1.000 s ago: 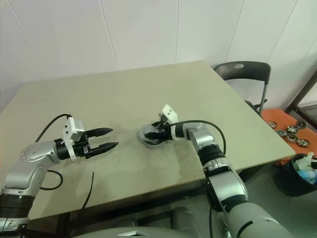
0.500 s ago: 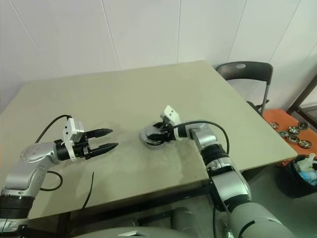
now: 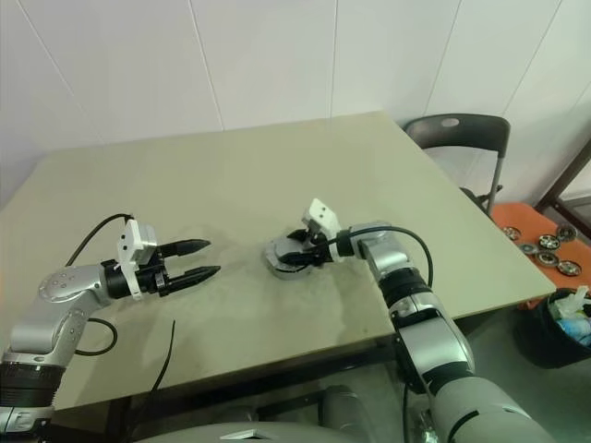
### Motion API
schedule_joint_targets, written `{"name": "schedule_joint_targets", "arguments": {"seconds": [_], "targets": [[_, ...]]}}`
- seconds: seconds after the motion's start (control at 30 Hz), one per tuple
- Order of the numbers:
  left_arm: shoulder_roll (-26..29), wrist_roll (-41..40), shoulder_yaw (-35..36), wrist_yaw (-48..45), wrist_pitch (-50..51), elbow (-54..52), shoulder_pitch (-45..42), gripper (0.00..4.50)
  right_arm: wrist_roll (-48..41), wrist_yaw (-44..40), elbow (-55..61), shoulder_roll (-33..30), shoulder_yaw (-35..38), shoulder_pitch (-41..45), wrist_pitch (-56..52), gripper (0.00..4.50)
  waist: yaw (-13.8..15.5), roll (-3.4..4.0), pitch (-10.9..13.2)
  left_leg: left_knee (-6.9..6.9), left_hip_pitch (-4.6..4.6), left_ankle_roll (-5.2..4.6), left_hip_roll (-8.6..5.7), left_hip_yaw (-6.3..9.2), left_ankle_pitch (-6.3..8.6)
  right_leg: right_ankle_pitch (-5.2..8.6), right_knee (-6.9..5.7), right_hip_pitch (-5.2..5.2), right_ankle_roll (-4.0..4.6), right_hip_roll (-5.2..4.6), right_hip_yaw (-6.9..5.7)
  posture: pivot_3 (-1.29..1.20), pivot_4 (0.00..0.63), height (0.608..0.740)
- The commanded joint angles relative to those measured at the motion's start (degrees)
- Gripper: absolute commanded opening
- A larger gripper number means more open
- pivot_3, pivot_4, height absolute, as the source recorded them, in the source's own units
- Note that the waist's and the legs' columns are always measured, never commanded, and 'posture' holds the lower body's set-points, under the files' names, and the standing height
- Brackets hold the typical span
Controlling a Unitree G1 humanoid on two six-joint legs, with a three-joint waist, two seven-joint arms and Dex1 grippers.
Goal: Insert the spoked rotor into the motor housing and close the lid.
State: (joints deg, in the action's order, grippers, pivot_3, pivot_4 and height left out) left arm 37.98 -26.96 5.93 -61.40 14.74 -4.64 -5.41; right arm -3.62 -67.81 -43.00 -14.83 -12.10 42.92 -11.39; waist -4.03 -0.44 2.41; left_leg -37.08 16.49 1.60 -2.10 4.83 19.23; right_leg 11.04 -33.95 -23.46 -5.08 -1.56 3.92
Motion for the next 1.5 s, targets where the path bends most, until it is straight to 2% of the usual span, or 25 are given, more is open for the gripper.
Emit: {"name": "schedule_joint_targets", "arguments": {"seconds": [0.03,0.53,1.1,1.5], "targets": [[0.0,-0.6,0.8,0.1,-0.4,-1.6,-0.6,3.32,1.4,-2.8,-2.2,-0.2,-2.4,-1.3,0.0,3.05,0.0,0.0,0.0,0.0,0.0,0.0,0.0,0.0,0.0,0.0,0.0,0.0,0.0,0.0,0.0,0.0,0.0,0.74],[-0.9,-0.8,0.2,1.0,0.4,-3.6,0.3,3.32,3.1,-4.3,-4.7,-1.2,-3.7,-1.2,3.4,3.05,0.1,-0.02,0.0,0.01,0.0,-0.01,-0.01,0.0,0.01,0.02,0.03,0.03,-0.02,-0.03,0.0,0.0,0.0,0.74],[-1.7,-0.9,0.2,2.3,1.1,-5.5,1.8,3.32,4.7,-3.8,-4.4,0.7,-4.7,-1.5,4.5,3.05,0.0,-0.02,0.0,0.04,-0.02,-0.03,0.0,0.01,0.02,0.02,0.09,0.04,-0.02,-0.03,0.01,0.0,0.0,0.74],[-2.1,-1.0,0.3,2.7,1.5,-6.4,2.9,3.32,9.2,0.6,-7.6,2.5,-7.3,-1.8,6.2,3.05,-0.6,-0.09,-0.1,0.06,-0.16,-0.05,0.04,-0.01,0.03,0.15,-0.07,0.38,0.15,0.06,0.02,0.0,0.0,0.74]]}}
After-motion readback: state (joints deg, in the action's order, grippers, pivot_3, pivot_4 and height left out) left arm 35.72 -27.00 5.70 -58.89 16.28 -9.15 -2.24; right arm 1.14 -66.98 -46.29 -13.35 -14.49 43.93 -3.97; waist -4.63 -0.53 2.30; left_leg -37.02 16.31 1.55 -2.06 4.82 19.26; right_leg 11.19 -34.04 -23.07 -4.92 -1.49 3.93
